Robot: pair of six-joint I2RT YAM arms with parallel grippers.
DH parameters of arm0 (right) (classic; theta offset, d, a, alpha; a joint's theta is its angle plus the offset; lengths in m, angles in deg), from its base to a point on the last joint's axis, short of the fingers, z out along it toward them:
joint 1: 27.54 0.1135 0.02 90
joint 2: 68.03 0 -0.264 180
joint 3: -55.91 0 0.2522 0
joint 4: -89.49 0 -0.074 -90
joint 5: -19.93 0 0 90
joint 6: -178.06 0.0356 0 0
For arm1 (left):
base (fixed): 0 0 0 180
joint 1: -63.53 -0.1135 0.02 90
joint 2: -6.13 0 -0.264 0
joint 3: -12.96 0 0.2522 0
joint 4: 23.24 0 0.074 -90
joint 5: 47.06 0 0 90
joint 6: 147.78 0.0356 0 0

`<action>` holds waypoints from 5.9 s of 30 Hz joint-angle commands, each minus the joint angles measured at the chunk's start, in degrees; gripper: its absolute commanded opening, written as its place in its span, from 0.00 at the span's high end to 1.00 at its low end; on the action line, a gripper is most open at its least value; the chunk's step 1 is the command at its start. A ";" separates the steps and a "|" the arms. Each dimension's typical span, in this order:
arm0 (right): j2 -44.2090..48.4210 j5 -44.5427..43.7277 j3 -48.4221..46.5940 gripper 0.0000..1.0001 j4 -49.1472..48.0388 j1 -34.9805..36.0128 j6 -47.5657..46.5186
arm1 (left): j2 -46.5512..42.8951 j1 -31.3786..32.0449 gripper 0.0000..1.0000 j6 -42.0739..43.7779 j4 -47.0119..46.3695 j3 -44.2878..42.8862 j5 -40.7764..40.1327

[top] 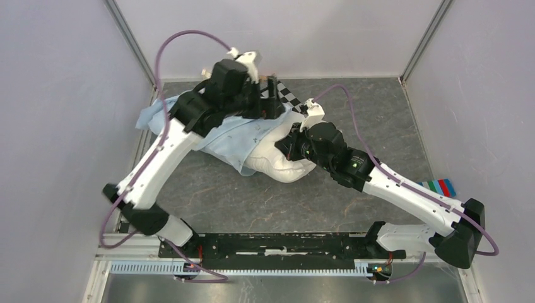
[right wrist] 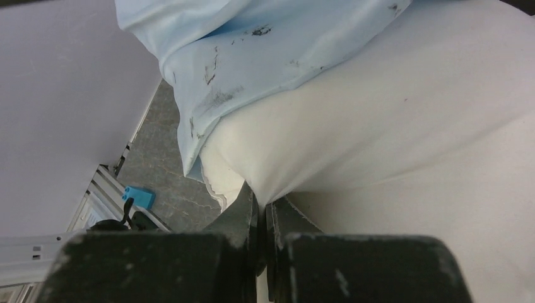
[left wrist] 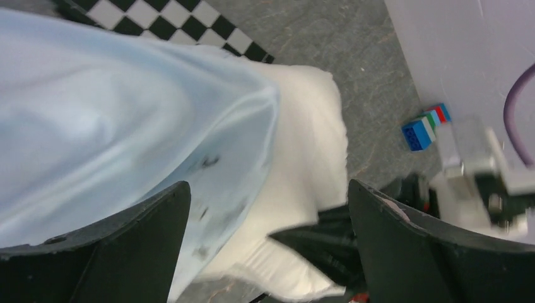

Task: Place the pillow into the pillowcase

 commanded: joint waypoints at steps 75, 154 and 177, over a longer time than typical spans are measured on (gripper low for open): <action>6.81 -18.27 -2.83 0.02 7.15 5.36 -20.34 | -13.27 2.87 0.98 -8.69 -22.99 31.87 -5.13; -14.10 12.31 5.09 1.00 -13.69 -16.76 -14.60 | -14.72 10.84 0.11 -14.92 -4.71 44.16 -48.70; -10.84 3.66 8.17 1.00 -16.61 -12.09 -8.89 | -3.91 11.48 0.98 -5.06 -3.65 14.78 -17.37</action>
